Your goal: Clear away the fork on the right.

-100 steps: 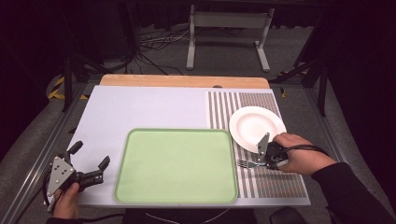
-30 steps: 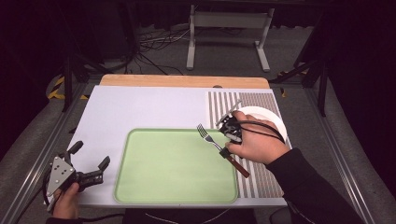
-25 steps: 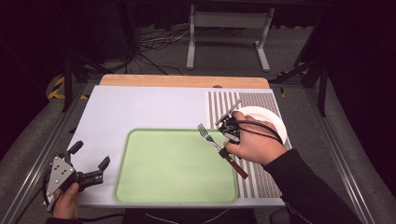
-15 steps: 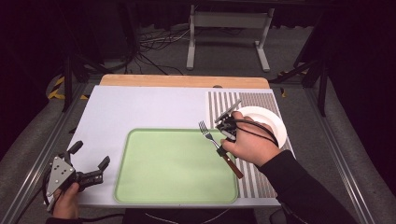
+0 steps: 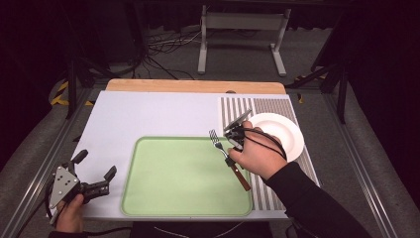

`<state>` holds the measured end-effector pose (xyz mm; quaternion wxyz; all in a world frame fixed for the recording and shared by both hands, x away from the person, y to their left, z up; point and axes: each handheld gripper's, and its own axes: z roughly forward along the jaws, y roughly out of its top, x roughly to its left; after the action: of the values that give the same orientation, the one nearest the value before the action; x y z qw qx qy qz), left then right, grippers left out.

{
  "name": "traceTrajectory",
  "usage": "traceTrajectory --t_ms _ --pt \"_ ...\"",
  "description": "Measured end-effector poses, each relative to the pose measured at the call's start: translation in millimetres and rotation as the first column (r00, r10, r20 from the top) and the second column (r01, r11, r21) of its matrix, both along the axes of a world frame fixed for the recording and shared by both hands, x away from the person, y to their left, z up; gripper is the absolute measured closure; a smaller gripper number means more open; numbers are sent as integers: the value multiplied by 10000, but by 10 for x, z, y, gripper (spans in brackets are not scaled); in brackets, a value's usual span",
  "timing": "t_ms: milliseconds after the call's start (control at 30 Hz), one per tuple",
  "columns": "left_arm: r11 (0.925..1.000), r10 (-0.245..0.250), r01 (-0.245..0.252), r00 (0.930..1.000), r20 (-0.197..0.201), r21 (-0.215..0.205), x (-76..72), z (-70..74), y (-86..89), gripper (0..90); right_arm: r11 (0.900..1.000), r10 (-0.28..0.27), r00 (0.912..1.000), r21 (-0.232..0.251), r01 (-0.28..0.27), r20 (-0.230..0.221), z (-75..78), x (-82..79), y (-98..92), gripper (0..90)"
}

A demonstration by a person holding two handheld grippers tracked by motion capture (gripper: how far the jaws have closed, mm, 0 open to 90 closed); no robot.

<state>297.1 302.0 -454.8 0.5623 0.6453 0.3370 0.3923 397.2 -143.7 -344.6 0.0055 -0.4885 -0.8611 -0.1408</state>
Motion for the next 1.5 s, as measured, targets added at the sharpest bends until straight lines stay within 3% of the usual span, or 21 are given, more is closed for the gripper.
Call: traceTrajectory --t_ms 333,567,800,1500 --pt "10000 -11 11 10000 9 -16 0 1 1 0 9996 -217 9997 -205 214 -121 -162 16 49 772" --pt "10000 2 -1 10000 10 -33 2 -1 0 0 9982 -486 9965 -377 462 -680 -280 10 81 773" --pt "10000 -7 7 10000 15 -35 1 0 1 0 9969 -665 9942 -487 625 -849 -383 36 86 773" --pt "10000 -22 22 10000 3 -28 0 1 2 0 9963 -747 9897 -506 690 -1222 -555 61 114 764"
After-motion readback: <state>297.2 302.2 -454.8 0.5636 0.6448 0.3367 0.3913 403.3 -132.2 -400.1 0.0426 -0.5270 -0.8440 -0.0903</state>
